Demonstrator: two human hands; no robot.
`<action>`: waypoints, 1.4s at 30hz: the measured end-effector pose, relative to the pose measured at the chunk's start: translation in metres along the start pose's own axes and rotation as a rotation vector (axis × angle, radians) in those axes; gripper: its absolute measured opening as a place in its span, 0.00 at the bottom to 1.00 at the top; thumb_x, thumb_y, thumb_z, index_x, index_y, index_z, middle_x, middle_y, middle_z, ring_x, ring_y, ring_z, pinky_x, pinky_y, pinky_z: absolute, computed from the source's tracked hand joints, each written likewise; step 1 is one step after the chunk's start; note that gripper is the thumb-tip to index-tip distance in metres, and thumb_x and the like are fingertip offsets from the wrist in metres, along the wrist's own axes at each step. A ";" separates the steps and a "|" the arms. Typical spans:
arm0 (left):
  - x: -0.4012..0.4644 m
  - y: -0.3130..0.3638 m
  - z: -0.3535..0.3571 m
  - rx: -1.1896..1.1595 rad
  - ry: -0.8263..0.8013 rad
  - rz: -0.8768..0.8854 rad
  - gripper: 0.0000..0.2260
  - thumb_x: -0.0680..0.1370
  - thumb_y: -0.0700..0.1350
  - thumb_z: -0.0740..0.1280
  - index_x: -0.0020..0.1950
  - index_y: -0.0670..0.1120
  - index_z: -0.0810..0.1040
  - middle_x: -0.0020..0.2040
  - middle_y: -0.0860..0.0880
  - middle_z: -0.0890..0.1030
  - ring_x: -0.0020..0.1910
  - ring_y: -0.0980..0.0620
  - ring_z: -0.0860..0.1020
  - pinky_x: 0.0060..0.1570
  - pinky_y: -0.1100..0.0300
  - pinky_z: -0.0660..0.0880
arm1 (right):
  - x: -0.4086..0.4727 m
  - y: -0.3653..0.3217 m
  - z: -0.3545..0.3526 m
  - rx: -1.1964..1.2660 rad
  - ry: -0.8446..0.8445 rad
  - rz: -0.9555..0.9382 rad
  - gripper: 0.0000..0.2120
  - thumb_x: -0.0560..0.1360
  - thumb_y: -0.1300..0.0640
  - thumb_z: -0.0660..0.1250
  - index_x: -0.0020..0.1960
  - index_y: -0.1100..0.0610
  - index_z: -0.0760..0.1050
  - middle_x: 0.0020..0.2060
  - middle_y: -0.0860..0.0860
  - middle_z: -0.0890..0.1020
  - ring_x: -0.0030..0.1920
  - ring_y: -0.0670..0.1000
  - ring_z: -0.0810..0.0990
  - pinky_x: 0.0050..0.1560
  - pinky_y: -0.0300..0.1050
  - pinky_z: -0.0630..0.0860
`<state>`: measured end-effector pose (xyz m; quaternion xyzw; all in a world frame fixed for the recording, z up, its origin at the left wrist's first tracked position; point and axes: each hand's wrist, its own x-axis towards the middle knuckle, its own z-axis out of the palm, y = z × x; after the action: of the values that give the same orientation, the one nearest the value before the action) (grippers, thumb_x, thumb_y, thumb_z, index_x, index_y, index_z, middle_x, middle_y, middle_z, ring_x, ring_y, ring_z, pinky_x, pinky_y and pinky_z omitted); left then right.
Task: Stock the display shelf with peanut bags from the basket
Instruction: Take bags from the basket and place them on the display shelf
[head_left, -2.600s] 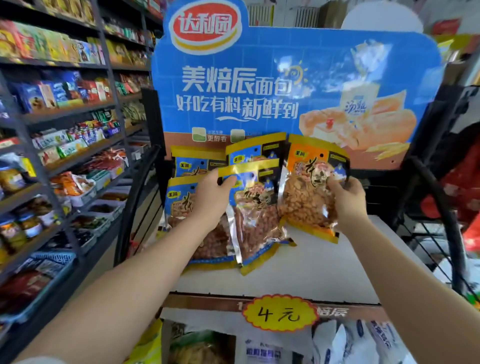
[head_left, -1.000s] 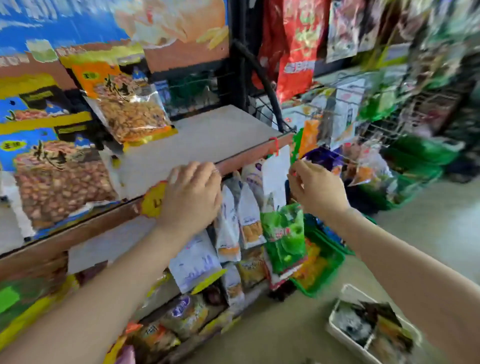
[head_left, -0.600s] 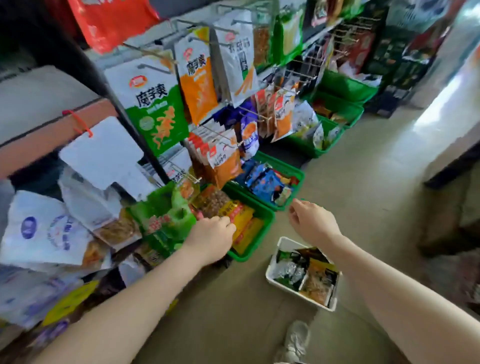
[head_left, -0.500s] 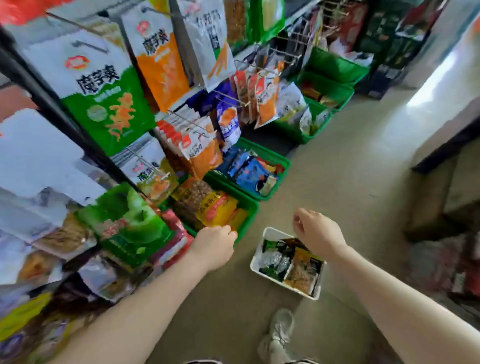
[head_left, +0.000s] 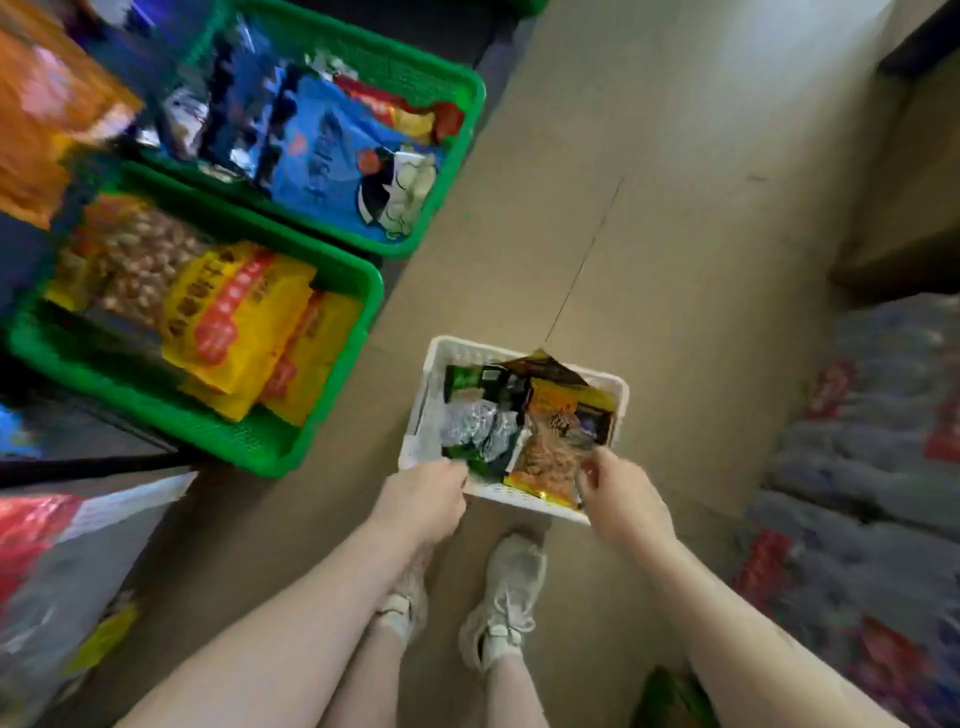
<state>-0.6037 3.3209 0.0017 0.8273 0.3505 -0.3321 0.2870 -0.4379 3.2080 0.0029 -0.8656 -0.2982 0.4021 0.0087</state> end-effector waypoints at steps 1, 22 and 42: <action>0.022 -0.006 0.013 0.030 0.000 -0.020 0.05 0.79 0.42 0.55 0.48 0.44 0.69 0.53 0.43 0.76 0.50 0.41 0.77 0.42 0.51 0.73 | 0.019 0.006 0.021 0.015 -0.018 0.017 0.08 0.78 0.54 0.54 0.47 0.56 0.69 0.52 0.59 0.80 0.51 0.60 0.78 0.43 0.49 0.70; 0.218 -0.066 0.153 0.126 0.129 0.035 0.08 0.79 0.42 0.60 0.57 0.44 0.71 0.51 0.46 0.80 0.49 0.44 0.78 0.36 0.54 0.70 | 0.188 0.014 0.183 0.217 -0.142 0.131 0.08 0.78 0.55 0.57 0.42 0.57 0.67 0.35 0.53 0.75 0.36 0.55 0.74 0.32 0.45 0.68; 0.080 -0.058 0.055 -0.437 0.462 0.110 0.07 0.72 0.45 0.59 0.38 0.43 0.71 0.31 0.51 0.71 0.30 0.45 0.72 0.27 0.59 0.66 | 0.075 -0.020 0.079 -0.290 -0.056 -0.046 0.05 0.77 0.61 0.54 0.44 0.57 0.59 0.35 0.52 0.70 0.34 0.56 0.69 0.24 0.43 0.56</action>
<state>-0.6251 3.3475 -0.1057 0.8174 0.4240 -0.0365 0.3883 -0.4665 3.2457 -0.0971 -0.8392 -0.3729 0.3786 -0.1156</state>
